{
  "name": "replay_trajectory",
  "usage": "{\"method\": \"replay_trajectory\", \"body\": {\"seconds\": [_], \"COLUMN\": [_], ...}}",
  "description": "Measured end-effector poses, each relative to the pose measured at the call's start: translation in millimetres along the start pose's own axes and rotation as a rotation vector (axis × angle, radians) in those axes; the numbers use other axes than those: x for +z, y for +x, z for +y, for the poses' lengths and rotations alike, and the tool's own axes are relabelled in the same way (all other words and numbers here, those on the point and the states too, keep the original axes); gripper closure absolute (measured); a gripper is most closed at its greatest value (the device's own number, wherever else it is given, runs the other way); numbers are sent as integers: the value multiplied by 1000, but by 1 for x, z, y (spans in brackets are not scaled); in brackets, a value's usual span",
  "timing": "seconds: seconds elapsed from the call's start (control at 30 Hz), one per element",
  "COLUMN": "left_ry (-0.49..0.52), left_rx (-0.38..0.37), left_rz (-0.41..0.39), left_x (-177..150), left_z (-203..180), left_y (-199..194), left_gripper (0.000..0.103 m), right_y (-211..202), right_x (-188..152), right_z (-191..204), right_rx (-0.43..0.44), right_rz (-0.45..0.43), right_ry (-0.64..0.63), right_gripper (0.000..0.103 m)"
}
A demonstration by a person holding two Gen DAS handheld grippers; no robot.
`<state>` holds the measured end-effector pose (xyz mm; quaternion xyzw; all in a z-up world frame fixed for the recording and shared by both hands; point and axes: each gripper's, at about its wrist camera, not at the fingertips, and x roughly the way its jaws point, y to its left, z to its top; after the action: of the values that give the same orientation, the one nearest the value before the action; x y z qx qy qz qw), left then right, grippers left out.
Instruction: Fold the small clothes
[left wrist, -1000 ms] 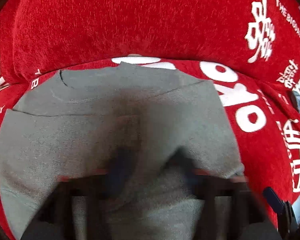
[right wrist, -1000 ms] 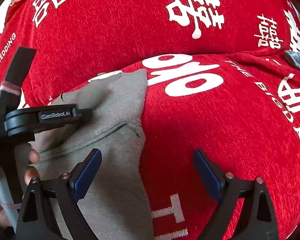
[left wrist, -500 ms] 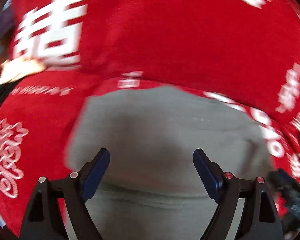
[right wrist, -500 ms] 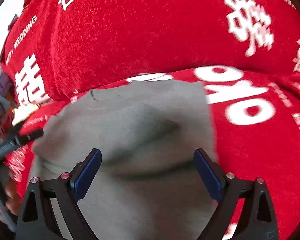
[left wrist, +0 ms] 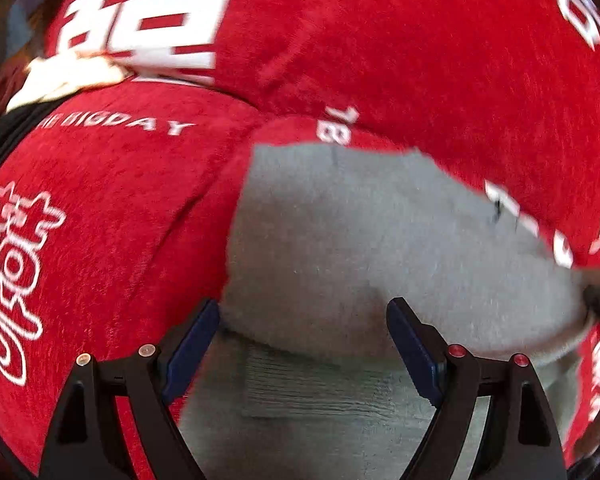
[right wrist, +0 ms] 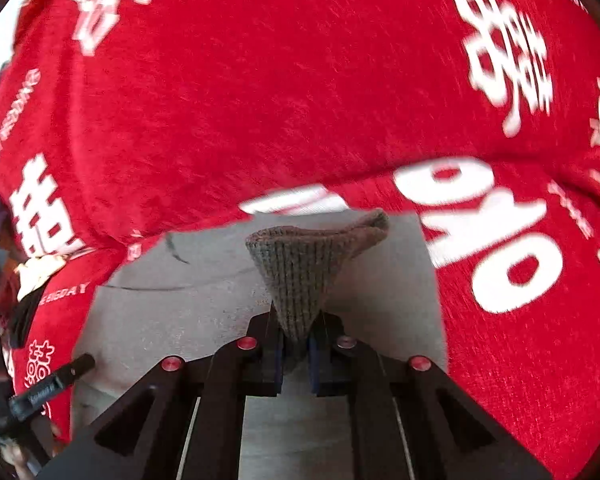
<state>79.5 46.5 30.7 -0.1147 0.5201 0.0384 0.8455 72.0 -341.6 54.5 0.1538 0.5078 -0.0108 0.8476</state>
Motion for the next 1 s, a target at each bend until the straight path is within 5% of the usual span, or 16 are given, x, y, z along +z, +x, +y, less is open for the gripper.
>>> {"method": "replay_trajectory", "body": {"seconds": [0.13,0.27,0.3,0.4,0.53,0.6,0.7,0.8,0.87,1.0], "left_ry": [99,-5,-10,19,123,166,218,269,262,255], "left_rx": [63,-18,-20,-60,69,80,68,70,67,29], "left_rz": [-7,-88,-92,-6,92,51,17,25,-31,-68], "left_x": [-1,15,22,32,18,4,-23,-61,-89,-133], "left_z": [-13,4,3,-10,-29,-29,-16,-2,9,29], "left_y": [-5,-40,-41,-21,15,5,-19,-31,-45,-67], "left_gripper": [11,11,11,10,10,10,10,10,0,0], "right_y": [28,-22,-33,-31,24,35,2,-24,-48,-94], "right_x": [-11,-10,-10,-6,-25,-46,-77,-126,-156,-216], "right_z": [-24,-12,-5,29,67,66,71,65,61,37], "right_rx": [-25,-159,-182,-200,-178,-221,-236,-169,-167,-137], "right_rz": [159,-10,-60,-51,172,239,158,199,124,61], "right_ry": [77,34,14,-90,-207,-241,-323,-344,-367,-370], "right_gripper": [79,22,18,18,18,18,17,17,15,12]}}
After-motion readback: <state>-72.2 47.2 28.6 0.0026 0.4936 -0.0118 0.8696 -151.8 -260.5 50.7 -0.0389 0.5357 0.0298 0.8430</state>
